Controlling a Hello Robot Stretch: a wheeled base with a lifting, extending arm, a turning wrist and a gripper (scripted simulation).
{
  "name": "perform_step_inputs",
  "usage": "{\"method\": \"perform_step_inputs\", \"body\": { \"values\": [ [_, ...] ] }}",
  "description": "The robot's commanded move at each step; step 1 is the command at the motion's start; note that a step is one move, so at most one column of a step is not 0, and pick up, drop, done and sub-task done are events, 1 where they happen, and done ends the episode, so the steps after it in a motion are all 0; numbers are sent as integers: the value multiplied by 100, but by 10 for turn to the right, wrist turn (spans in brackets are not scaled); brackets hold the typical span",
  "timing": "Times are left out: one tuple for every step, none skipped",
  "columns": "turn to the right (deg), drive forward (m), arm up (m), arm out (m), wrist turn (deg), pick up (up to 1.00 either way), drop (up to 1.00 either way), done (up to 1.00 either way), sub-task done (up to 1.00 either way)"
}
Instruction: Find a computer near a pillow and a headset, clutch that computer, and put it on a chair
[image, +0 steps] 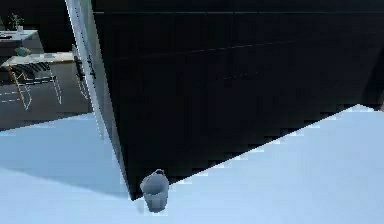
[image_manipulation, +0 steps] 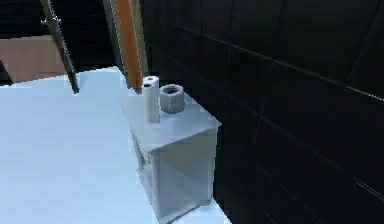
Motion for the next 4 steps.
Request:
{"method": "perform_step_inputs", "body": {
  "values": [
    [300,0,0,0,0,0,0,0,0],
    [0,60,0,0,0,0,0,0,0],
    [300,0,0,0,0,0,0,0,0],
    [0,95,0,0,0,0,0,0,0]
  ]
}}
